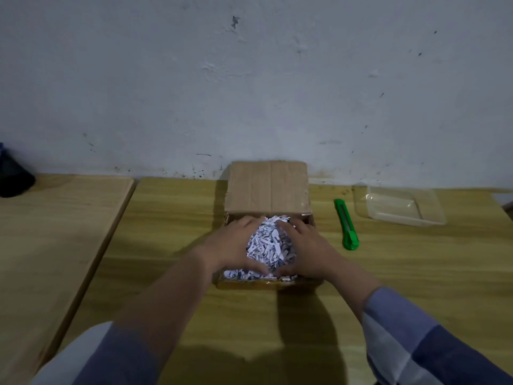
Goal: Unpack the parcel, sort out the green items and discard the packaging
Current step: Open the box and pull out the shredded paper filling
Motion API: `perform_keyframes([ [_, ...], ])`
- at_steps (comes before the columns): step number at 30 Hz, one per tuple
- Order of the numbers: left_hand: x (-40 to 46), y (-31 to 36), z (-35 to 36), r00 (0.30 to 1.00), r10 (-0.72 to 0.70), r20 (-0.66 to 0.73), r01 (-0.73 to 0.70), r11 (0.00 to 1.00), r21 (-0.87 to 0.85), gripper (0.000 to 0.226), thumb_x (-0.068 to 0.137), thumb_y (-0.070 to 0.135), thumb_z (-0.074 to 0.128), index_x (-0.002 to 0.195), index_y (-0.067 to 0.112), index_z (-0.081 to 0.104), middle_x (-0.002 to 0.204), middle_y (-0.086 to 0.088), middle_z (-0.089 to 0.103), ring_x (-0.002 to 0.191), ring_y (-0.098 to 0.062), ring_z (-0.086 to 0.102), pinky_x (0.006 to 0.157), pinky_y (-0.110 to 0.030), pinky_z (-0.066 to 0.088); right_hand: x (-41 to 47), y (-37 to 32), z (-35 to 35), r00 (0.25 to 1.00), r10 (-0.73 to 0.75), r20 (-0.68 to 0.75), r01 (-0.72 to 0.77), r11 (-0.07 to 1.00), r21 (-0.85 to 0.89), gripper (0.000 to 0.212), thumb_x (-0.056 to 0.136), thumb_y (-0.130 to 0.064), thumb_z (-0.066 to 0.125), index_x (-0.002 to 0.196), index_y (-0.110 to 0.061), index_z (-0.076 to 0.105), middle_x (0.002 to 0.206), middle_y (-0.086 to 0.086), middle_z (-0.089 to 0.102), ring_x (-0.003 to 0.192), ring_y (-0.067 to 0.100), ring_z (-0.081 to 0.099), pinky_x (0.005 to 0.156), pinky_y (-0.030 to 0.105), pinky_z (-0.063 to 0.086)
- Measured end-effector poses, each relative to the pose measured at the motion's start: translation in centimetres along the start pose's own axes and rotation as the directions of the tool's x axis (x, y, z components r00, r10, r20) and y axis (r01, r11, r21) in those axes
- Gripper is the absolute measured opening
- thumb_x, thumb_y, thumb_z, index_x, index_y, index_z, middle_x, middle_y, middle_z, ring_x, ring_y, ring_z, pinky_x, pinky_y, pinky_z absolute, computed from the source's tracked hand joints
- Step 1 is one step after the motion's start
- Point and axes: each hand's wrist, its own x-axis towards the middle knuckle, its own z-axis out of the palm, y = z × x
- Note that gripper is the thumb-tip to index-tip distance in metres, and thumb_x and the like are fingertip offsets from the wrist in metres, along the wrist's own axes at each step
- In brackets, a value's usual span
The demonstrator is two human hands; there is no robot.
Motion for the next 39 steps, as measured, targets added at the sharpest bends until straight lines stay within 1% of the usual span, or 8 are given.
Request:
perform_keyframes([
  [4, 0.9, 0.7, 0.4, 0.995, -0.04, 0.095, 0.012, 0.96, 0.279, 0.132, 0.063, 0.051, 0.082, 0.151, 0.02, -0.011, 0.157, 0.0, 0.007, 0.134, -0.028, 0.036, 0.101, -0.038, 0.039, 1.7, -0.9, 0.1, 0.986, 0.045, 0.159, -0.032, 0.996, -0.083, 0.128, 0.064, -0.044, 0.081, 0.149, -0.02, -0.012, 0.153, 0.017, 0.021, 0.132, 0.037, 0.037, 0.108, 0.041, 0.037],
  [9, 1.4, 1.4, 1.2, 0.993, -0.086, 0.084, 0.052, 0.937, 0.346, 0.126, 0.067, 0.016, 0.083, 0.151, 0.013, -0.011, 0.15, -0.009, 0.007, 0.107, -0.035, 0.055, 0.078, -0.036, 0.047, 2.4, -1.2, 0.6, 0.983, 0.071, 0.169, -0.059, 0.996, -0.074, 0.122, 0.064, -0.031, 0.083, 0.147, -0.025, -0.007, 0.153, 0.018, 0.021, 0.128, 0.042, 0.038, 0.106, 0.045, 0.039],
  [13, 1.5, 1.0, 2.9, 0.997, -0.03, -0.076, 0.048, 0.969, 0.244, 0.106, 0.075, 0.004, 0.073, 0.152, 0.014, 0.001, 0.149, -0.011, 0.015, 0.109, -0.035, 0.053, 0.082, -0.038, 0.046, 2.4, -0.5, 1.2, 0.991, 0.016, 0.13, -0.027, 0.996, 0.084, 0.116, 0.066, -0.027, 0.079, 0.147, -0.027, -0.004, 0.154, 0.012, 0.018, 0.128, 0.036, 0.044, 0.103, 0.04, 0.042],
  [21, 1.6, 0.5, 4.1, 0.962, -0.063, -0.265, 0.016, 0.985, -0.174, 0.07, 0.082, 0.016, 0.065, 0.144, 0.025, 0.034, 0.143, 0.001, 0.031, 0.117, -0.025, 0.053, 0.094, -0.036, 0.047, 2.6, -0.9, 2.7, 0.997, 0.055, -0.056, -0.039, 0.967, 0.25, 0.103, 0.062, -0.044, 0.076, 0.141, -0.029, 0.012, 0.14, 0.005, 0.041, 0.121, 0.027, 0.051, 0.096, 0.039, 0.047],
  [25, 1.0, 0.7, 3.0, 0.975, -0.067, -0.211, 0.007, 0.962, -0.273, 0.076, 0.08, 0.014, 0.067, 0.146, 0.03, 0.032, 0.143, 0.001, 0.032, 0.126, -0.022, 0.046, 0.1, -0.037, 0.043, 2.1, -1.0, 2.1, 0.995, 0.057, -0.082, -0.024, 0.936, 0.352, 0.097, 0.062, -0.05, 0.073, 0.14, -0.029, 0.018, 0.137, -0.001, 0.046, 0.123, 0.019, 0.051, 0.099, 0.037, 0.045],
  [29, -0.1, 1.2, 0.5, 0.976, -0.057, -0.209, -0.016, 0.943, -0.333, 0.089, 0.075, 0.007, 0.075, 0.149, 0.022, 0.028, 0.146, 0.003, 0.034, 0.133, -0.014, 0.036, 0.099, -0.015, 0.027, 0.5, -0.8, 0.0, 0.988, 0.01, -0.152, 0.058, 0.898, 0.436, 0.094, 0.062, -0.039, 0.081, 0.139, -0.03, 0.027, 0.134, -0.008, 0.051, 0.119, 0.012, 0.051, 0.091, 0.023, 0.041],
  [34, -0.4, 4.4, -3.1, 0.961, -0.02, -0.277, -0.086, 0.928, -0.363, 0.092, 0.071, 0.0, 0.077, 0.148, 0.02, 0.03, 0.143, 0.002, 0.038, 0.125, -0.005, 0.034, 0.097, -0.015, 0.03, -1.4, 0.9, -4.1, 0.963, -0.011, -0.268, 0.141, 0.869, 0.473, 0.092, 0.057, -0.033, 0.083, 0.133, -0.04, 0.031, 0.126, -0.012, 0.056, 0.112, 0.012, 0.057, 0.09, 0.039, 0.051],
  [39, 2.7, 10.7, -3.2, 0.937, 0.081, -0.341, -0.198, 0.925, -0.324, 0.088, 0.071, 0.013, 0.082, 0.146, 0.021, 0.035, 0.141, 0.001, 0.04, 0.128, -0.012, 0.039, 0.096, -0.013, 0.028, -5.5, 6.3, -7.6, 0.943, 0.019, -0.332, 0.15, 0.867, 0.475, 0.094, 0.055, -0.032, 0.087, 0.132, -0.039, 0.034, 0.123, -0.017, 0.057, 0.108, 0.004, 0.057, 0.087, 0.03, 0.051],
])
